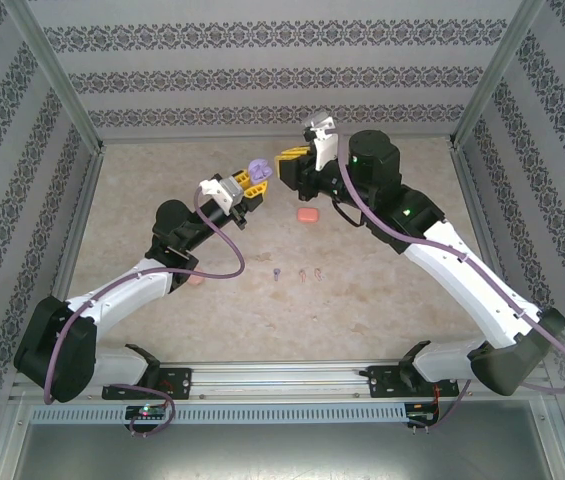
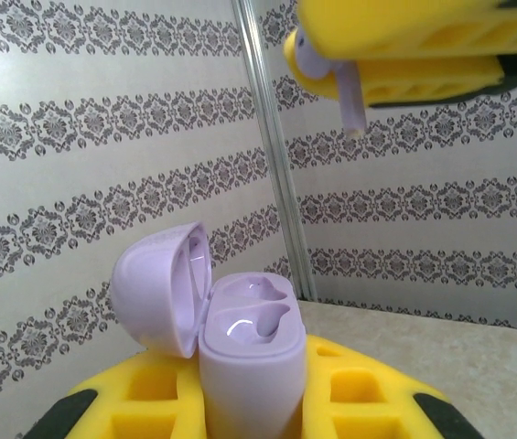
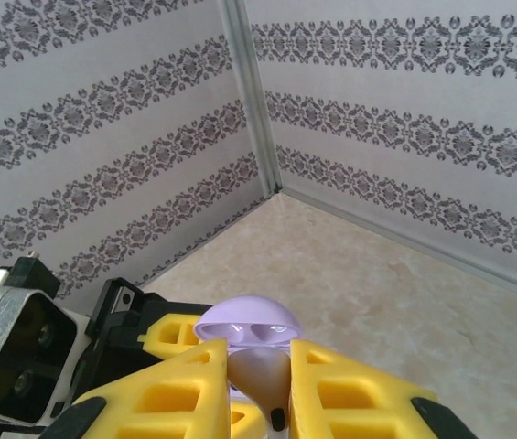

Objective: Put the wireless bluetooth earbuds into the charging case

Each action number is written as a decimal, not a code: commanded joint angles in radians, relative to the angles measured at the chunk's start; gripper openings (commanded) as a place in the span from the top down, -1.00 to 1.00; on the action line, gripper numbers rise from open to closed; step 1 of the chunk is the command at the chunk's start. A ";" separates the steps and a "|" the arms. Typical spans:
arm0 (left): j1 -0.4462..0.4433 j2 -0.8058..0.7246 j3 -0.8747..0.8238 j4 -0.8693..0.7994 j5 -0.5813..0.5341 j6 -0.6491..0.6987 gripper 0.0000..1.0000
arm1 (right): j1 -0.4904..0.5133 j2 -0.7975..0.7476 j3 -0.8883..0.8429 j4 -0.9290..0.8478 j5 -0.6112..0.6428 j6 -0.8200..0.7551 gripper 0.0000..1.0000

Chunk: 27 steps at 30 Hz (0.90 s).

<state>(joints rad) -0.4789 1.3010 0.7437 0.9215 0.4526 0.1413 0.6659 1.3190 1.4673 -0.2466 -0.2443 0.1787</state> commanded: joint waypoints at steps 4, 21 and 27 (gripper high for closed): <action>-0.020 -0.004 0.047 0.039 0.028 -0.023 1.00 | 0.032 0.013 -0.013 0.060 -0.055 -0.010 0.59; -0.030 -0.009 0.060 0.008 0.041 -0.015 1.00 | 0.054 0.051 0.004 0.064 -0.063 -0.008 0.61; -0.035 -0.010 0.063 0.002 0.044 -0.011 1.00 | 0.058 0.061 0.010 0.060 -0.062 -0.010 0.61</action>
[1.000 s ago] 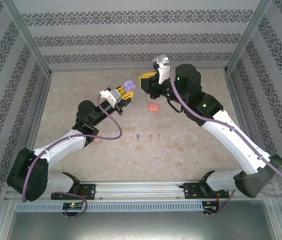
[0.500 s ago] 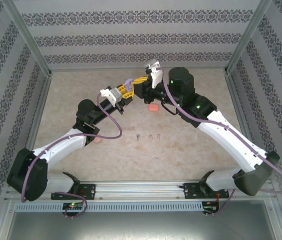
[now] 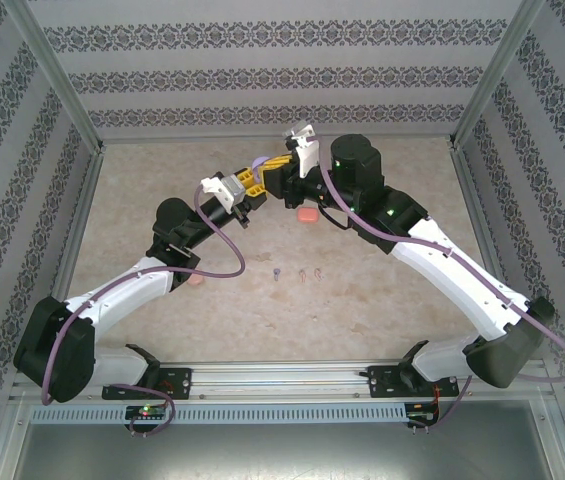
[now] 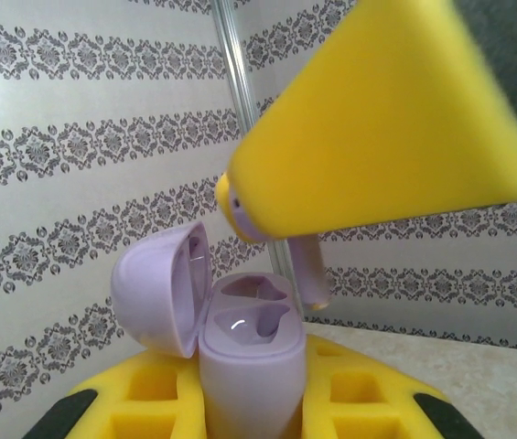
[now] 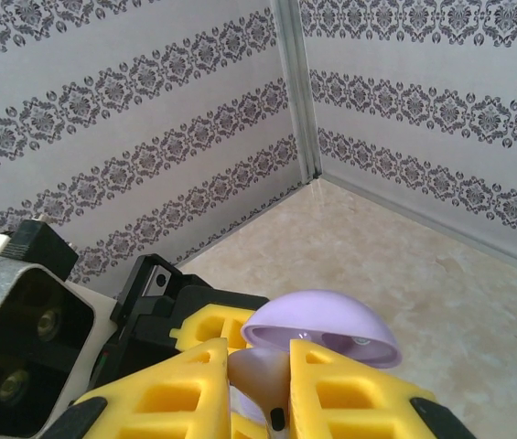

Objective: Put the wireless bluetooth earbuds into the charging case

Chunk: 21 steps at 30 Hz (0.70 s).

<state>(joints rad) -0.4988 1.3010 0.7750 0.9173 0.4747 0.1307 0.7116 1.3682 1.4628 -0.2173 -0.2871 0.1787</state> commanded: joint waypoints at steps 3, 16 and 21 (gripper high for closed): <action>-0.017 -0.015 0.033 0.000 0.028 0.003 1.00 | 0.011 0.015 0.011 0.031 -0.011 -0.013 0.61; -0.021 -0.024 0.033 -0.024 0.027 0.020 1.00 | 0.002 0.012 -0.007 0.030 0.036 -0.024 0.64; -0.022 -0.027 0.033 -0.026 0.026 0.023 1.00 | -0.005 0.005 -0.020 0.024 0.035 -0.022 0.65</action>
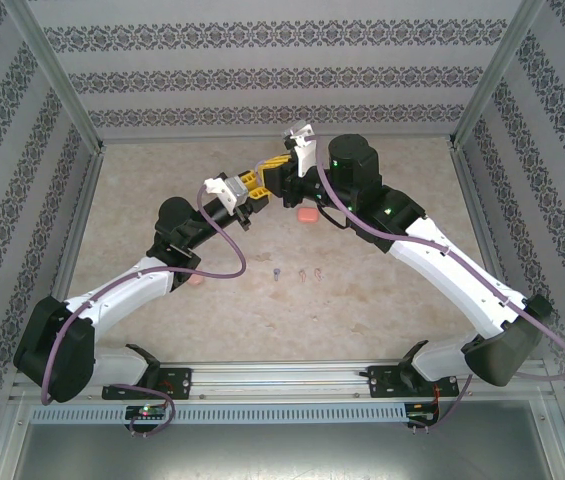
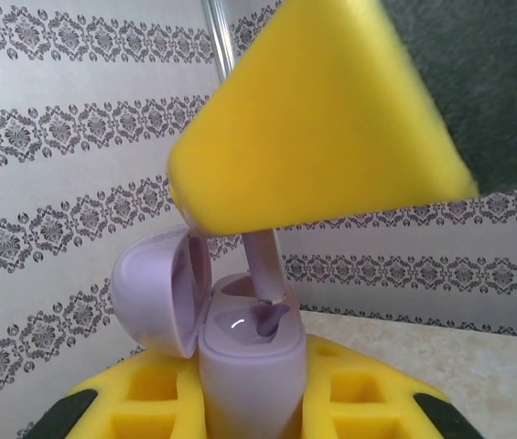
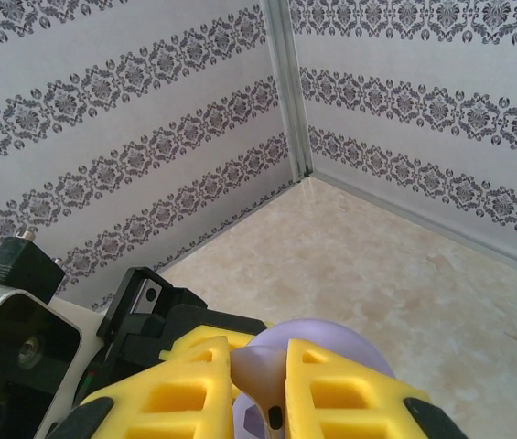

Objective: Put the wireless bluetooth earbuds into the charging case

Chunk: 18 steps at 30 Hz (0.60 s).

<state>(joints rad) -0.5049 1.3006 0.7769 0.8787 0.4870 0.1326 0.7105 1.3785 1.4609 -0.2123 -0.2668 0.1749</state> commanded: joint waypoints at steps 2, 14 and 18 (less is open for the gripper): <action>-0.016 -0.028 0.035 0.010 0.014 0.022 1.00 | -0.006 -0.009 -0.026 0.016 0.016 -0.018 0.66; -0.015 -0.039 0.040 -0.003 0.017 0.027 1.00 | -0.028 -0.025 -0.067 0.019 0.041 -0.018 0.68; -0.015 -0.039 0.039 -0.005 0.015 0.030 1.00 | -0.034 -0.030 -0.071 0.019 0.039 -0.015 0.69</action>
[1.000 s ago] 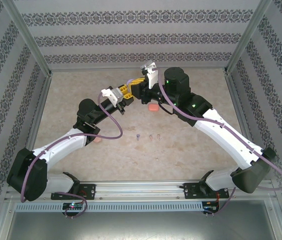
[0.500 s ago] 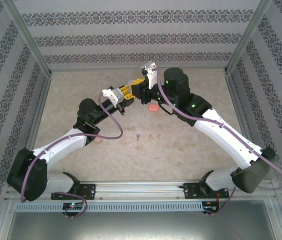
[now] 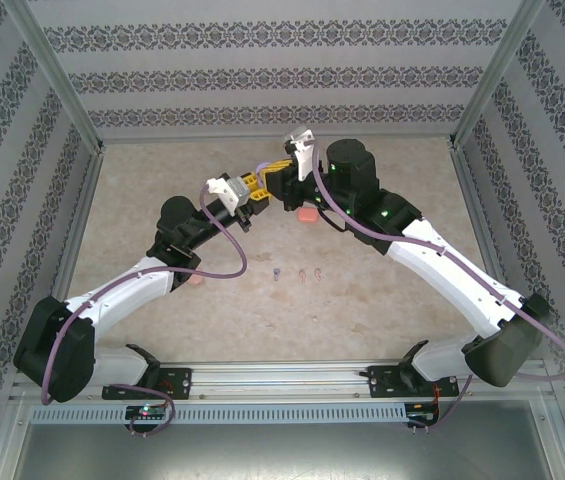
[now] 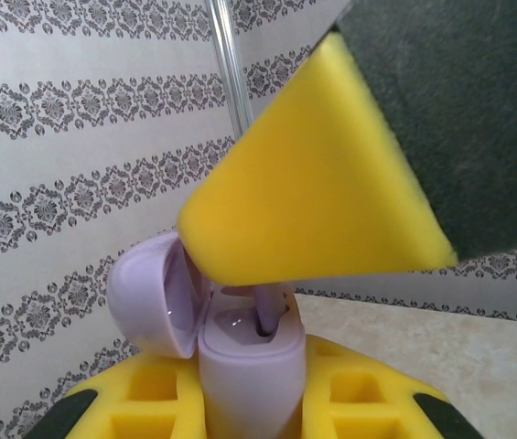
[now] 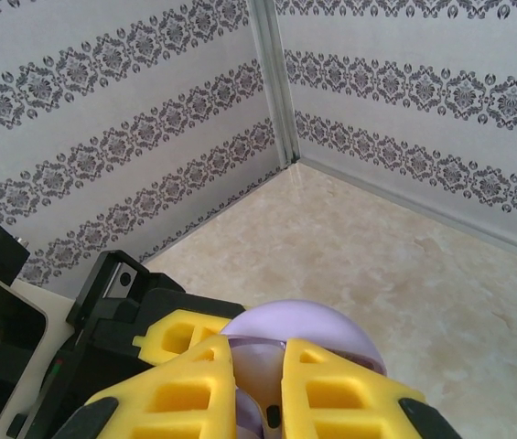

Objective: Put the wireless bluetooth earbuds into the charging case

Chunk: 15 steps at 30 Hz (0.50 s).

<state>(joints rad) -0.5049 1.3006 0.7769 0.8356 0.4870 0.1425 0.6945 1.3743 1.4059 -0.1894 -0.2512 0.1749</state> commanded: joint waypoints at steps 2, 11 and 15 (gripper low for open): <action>-0.016 -0.037 0.040 0.039 0.016 0.019 1.00 | -0.018 -0.023 -0.016 -0.004 0.013 -0.013 0.70; -0.018 -0.037 0.046 0.029 0.019 0.017 1.00 | 0.009 0.011 0.018 -0.086 -0.047 -0.075 0.68; -0.017 -0.036 0.048 0.027 0.019 0.016 1.00 | 0.016 0.014 0.025 -0.101 -0.027 -0.081 0.63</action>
<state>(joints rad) -0.5110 1.3006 0.7769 0.8215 0.4953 0.1463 0.6968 1.3727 1.4059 -0.2317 -0.2775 0.1234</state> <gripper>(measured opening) 0.199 0.183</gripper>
